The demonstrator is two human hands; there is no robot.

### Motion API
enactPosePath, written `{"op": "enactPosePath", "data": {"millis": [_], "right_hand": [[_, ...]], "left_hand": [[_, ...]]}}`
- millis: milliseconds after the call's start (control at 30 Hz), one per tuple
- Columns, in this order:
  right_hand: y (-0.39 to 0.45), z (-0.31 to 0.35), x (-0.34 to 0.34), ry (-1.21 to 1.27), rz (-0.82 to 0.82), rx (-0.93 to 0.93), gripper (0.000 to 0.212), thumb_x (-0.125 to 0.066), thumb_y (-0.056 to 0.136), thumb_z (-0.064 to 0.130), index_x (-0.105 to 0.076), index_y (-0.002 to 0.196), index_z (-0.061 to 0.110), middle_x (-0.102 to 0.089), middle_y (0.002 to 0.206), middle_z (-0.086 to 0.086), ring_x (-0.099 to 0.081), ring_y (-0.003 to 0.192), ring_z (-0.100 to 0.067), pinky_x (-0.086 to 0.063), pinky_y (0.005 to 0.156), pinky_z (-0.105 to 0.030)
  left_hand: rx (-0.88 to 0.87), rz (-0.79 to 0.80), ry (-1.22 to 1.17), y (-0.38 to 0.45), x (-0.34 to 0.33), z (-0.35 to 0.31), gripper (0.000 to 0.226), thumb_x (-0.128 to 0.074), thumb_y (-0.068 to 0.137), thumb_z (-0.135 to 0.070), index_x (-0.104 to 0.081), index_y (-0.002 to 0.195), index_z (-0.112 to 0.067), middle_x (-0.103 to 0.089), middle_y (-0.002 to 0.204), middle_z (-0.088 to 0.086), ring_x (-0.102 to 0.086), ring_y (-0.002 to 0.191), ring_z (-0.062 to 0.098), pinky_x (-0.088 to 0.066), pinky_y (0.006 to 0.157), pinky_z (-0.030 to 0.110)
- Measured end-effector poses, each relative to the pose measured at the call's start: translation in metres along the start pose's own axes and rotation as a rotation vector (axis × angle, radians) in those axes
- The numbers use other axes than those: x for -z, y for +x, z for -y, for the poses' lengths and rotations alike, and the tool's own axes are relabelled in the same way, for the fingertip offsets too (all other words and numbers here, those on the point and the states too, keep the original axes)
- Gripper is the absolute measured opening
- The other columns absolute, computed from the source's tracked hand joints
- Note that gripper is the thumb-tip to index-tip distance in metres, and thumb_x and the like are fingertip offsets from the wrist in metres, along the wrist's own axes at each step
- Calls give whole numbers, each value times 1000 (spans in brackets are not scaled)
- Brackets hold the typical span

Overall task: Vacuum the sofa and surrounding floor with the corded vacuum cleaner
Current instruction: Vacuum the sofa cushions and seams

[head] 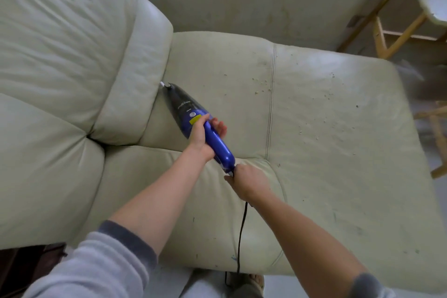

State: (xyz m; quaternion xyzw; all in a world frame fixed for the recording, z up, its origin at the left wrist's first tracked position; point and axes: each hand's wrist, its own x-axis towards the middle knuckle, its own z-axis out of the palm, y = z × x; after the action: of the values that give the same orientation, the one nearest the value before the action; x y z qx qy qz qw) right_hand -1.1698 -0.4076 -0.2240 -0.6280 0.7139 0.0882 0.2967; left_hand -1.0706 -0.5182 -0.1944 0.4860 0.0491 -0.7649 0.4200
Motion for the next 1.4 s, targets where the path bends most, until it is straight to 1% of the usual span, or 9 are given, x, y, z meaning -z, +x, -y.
{"op": "enactPosePath", "data": {"millis": [100, 233, 300, 400, 500, 700, 933, 1133, 1400], "right_hand": [[-2, 0, 4, -23, -8, 12, 32, -43, 98, 43, -57, 109, 17, -66, 99, -5, -63, 89, -26, -38, 63, -30], [-8, -11, 11, -22, 78, -3, 27, -46, 95, 40, -56, 104, 17, -67, 88, -2, -64, 77, -23, -44, 59, -31], [-9, -18, 17, 28, 128, -30, 21, -50, 90, 31, -55, 104, 15, -66, 88, -2, -66, 80, -23, -48, 66, -31], [-17, -30, 32, 256, 159, -54, 25, -53, 85, 9, -45, 108, 12, -58, 92, -6, -62, 87, -27, -46, 64, -31], [-29, -45, 43, 512, 292, -39, 30, -51, 85, -3, -40, 108, 13, -54, 81, -7, -59, 62, -23, -54, 49, -31], [-69, -87, 53, 510, 296, 105, 33, -60, 90, 26, -42, 117, 21, -49, 63, -6, -42, 43, -18, -39, 38, -25], [-102, -110, 68, 312, 340, 231, 26, -54, 91, 19, -43, 115, 16, -54, 65, -9, -47, 42, -20, -40, 38, -26], [-127, -79, 75, 157, 334, 324, 20, -54, 92, 22, -49, 111, 19, -54, 65, -2, -46, 41, -13, -38, 36, -19], [-128, -36, 48, 120, 259, 308, 22, -51, 90, 16, -52, 111, 16, -57, 73, -2, -52, 52, -16, -43, 47, -25]], "left_hand": [[9, -17, 43, 1, -6, 0, 35, -52, 95, -25, -39, 64, -19, -30, 38, -9, -29, 28, 4, -27, 33, 12], [7, -115, 107, -13, -10, 12, 38, -52, 94, -19, -34, 60, -19, -25, 34, -9, -23, 25, 6, -20, 31, 12], [7, -130, 100, -20, -12, 21, 38, -50, 92, -15, -34, 59, -19, -24, 34, -9, -23, 25, 6, -19, 31, 12], [-10, -126, 69, -35, -20, 34, 38, -49, 91, -12, -33, 58, -19, -23, 33, -9, -23, 25, 6, -20, 30, 13], [-62, -141, 37, -49, -27, 50, 38, -48, 90, -10, -32, 57, -19, -23, 34, -9, -23, 25, 6, -20, 31, 14], [-203, -149, -47, -89, -44, 100, 35, -48, 90, -9, -34, 59, -18, -25, 34, -8, -23, 25, 7, -20, 32, 12], [-292, -192, -159, -138, -41, 131, 38, -46, 90, -7, -32, 57, -18, -24, 33, -7, -23, 24, 7, -19, 32, 13], [-318, -231, -270, -171, -11, 115, 37, -47, 88, -6, -32, 56, -18, -29, 35, -6, -27, 26, 8, -25, 33, 12], [-300, -204, -320, -184, 27, 90, 38, -47, 89, -4, -34, 56, -17, -30, 35, -5, -28, 26, 8, -27, 34, 11]]}}
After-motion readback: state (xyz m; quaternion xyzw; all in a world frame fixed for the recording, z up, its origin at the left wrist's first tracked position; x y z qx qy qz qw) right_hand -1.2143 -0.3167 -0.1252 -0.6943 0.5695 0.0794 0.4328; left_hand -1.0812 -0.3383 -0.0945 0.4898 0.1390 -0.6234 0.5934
